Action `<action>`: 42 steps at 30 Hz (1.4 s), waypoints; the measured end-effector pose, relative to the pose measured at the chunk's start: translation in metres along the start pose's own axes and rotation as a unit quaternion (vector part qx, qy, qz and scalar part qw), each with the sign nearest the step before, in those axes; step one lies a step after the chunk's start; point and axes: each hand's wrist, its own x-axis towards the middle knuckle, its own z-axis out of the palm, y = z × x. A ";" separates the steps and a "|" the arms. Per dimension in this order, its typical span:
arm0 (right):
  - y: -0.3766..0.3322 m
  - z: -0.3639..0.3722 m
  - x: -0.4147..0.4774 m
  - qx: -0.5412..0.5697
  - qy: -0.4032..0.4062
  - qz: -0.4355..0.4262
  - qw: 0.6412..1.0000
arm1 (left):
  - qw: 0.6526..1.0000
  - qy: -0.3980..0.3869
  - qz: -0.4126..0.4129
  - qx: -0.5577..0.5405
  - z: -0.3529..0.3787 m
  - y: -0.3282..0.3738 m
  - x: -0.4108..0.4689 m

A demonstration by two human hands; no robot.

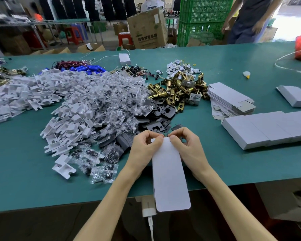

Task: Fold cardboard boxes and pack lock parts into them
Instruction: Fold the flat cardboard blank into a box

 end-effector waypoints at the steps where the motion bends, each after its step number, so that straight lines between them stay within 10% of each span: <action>1: 0.000 0.000 0.000 0.002 0.002 -0.001 1.000 | 1.000 -0.002 0.003 0.001 0.000 0.000 0.000; 42: 0.001 -0.004 -0.001 0.090 -0.027 0.018 0.995 | 0.996 0.017 0.016 -0.083 -0.005 0.000 0.002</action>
